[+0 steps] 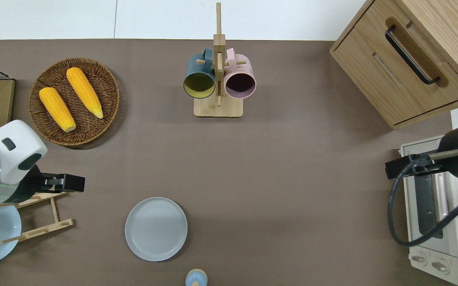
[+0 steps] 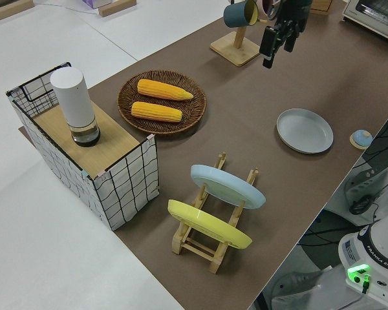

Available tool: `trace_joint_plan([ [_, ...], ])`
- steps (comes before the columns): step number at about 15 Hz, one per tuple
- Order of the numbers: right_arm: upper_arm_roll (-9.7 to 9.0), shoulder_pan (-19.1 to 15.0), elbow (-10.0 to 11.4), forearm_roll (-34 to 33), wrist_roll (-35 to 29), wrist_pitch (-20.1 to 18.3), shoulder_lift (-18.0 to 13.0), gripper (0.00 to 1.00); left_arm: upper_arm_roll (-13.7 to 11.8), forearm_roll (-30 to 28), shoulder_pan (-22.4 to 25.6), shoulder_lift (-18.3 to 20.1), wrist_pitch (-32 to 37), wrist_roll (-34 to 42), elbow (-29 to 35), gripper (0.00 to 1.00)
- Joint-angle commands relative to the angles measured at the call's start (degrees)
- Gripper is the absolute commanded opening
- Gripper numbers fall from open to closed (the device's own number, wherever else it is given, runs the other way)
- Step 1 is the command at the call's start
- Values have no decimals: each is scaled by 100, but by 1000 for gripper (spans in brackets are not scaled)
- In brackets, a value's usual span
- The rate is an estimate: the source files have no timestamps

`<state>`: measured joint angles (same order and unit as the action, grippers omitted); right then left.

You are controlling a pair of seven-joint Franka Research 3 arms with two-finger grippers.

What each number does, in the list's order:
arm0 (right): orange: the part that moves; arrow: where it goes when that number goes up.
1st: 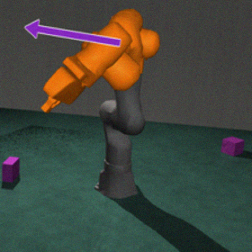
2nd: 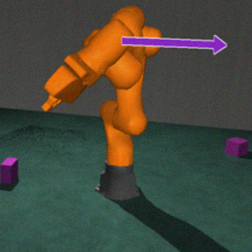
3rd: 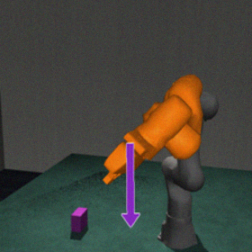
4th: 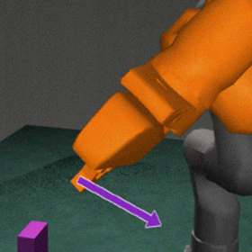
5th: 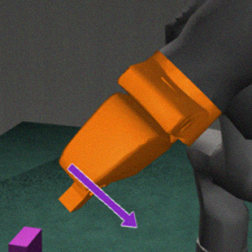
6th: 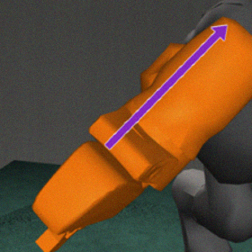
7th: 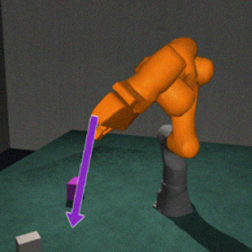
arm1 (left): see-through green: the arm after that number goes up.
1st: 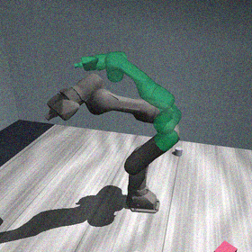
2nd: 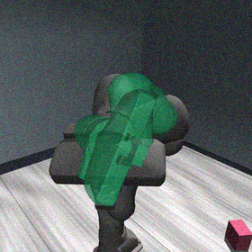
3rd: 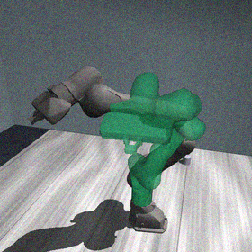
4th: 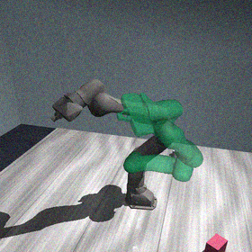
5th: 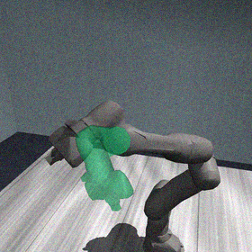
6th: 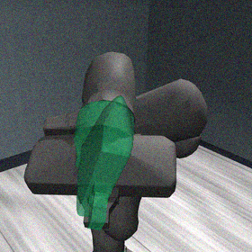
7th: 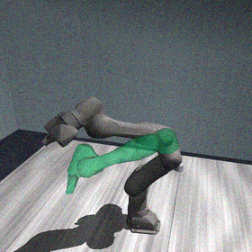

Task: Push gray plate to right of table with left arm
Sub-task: 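Move the left gripper toward the gray plate's near edge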

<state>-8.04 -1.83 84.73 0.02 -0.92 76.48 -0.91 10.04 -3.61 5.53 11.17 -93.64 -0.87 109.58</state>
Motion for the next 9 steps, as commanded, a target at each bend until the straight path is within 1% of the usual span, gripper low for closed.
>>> trace_joint_plan([
  [1, -92, -107, -53, 25, -66, -89, -14, 983, 146, -148, -43, 508, -216, -141, 661, 991],
  [3, -92, -107, -53, 25, -66, -89, -14, 983, 200, -227, -87, 631, -365, -202, 923, 993],
  [6, -92, -107, -53, 25, -75, -89, -14, 983, 226, -272, -201, 965, -786, -247, 1547, 991],
  [9, -92, -107, -53, 25, -75, -89, -14, 983, 226, -272, -324, 1080, -1138, -256, 2048, 993],
])
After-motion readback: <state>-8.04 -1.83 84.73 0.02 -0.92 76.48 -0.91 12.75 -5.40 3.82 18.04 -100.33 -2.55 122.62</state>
